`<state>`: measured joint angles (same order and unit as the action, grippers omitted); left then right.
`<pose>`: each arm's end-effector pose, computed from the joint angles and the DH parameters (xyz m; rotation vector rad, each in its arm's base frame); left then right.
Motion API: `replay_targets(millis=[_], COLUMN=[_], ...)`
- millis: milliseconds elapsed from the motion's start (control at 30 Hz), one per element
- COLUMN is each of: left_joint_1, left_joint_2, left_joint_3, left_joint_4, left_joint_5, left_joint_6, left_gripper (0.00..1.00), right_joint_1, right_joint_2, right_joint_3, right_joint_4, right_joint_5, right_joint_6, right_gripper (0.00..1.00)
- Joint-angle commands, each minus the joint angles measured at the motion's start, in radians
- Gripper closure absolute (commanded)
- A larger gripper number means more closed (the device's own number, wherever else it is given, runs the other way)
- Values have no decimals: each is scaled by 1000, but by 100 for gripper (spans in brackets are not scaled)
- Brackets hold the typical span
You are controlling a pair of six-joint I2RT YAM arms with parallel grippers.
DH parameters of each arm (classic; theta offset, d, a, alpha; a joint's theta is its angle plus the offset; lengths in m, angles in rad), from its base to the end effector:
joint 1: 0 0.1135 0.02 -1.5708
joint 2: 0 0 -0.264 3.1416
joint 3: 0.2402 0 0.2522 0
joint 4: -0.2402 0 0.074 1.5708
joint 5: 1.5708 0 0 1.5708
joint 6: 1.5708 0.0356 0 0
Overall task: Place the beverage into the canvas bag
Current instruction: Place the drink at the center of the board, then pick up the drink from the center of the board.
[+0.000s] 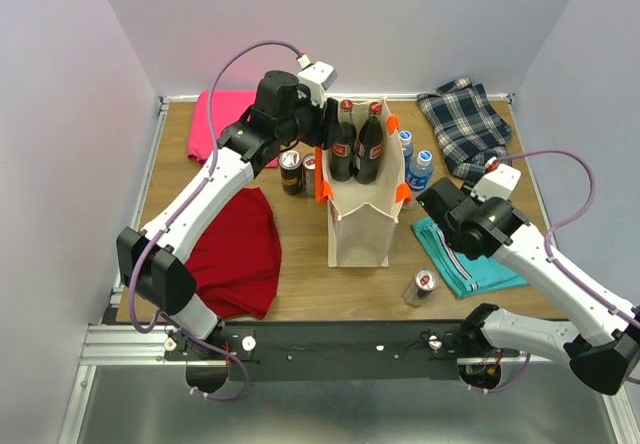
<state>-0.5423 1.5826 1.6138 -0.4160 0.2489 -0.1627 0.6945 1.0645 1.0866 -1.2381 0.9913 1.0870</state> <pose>0.3095 -0.1967 0.4044 0.5438 1.9354 -0.7013 0.1482 0.0846 0.3221 0.6178 2.0486 -0.4272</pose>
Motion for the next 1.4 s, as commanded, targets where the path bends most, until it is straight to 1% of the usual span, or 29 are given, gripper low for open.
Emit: replay_targets(millis=[0,200,500,700,800,833,900,933,1033,1067,1133,1167,1233,1267,1367], left_joint_1=[4,5,4,4,4,4,4,4,4,5,4,4,4,4,5], left_joint_2=[-7,-19,-50,-76,-81,-84,-84,-87,-93,-98,-110,-113,-124,-130,-156], left_joint_3=[12,-3,-29,-51,-58,-60,-64,-65,-68,-71,-91,-97,-114,-124,-167], left_joint_4=[-20,-15,-17,-26,-26,-26,-27,-26,-35,-33,-30,-36,-43,-40,-24], left_joint_5=[21,21,12,0,1,1,3,3,-7,-17,-25,-31,-34,-34,-33], left_joint_6=[22,23,29,42,43,42,37,31,19,15,14,11,11,12,12], left_gripper=[41,41,41,41,41,41,41,40,37,37,35,35,35,35,34], right_joint_1=[-3,-1,-1,-3,-1,-1,-1,-1,-1,-1,-1,-1,-1,-1,-1], right_joint_2=[-32,-11,81,60,54,52,52,55,61,61,61,63,60,54,29], right_joint_3=[-59,-131,-151,-143,-139,-140,-146,-151,-165,-169,-189,-195,-217,-229,-272], right_joint_4=[-29,-11,32,-36,-93,-99,-116,-121,-149,-149,-149,-149,-149,-149,-141], right_joint_5=[15,-22,-101,-147,-206,-232,-253,-272,-295,-299,-307,-307,-313,-315,-321], right_joint_6=[171,224,255,327,390,404,413,422,441,441,450,455,485,497,540], right_gripper=[99,99,99,99,82,72,66,57,54,49,44,38,34,30,25])
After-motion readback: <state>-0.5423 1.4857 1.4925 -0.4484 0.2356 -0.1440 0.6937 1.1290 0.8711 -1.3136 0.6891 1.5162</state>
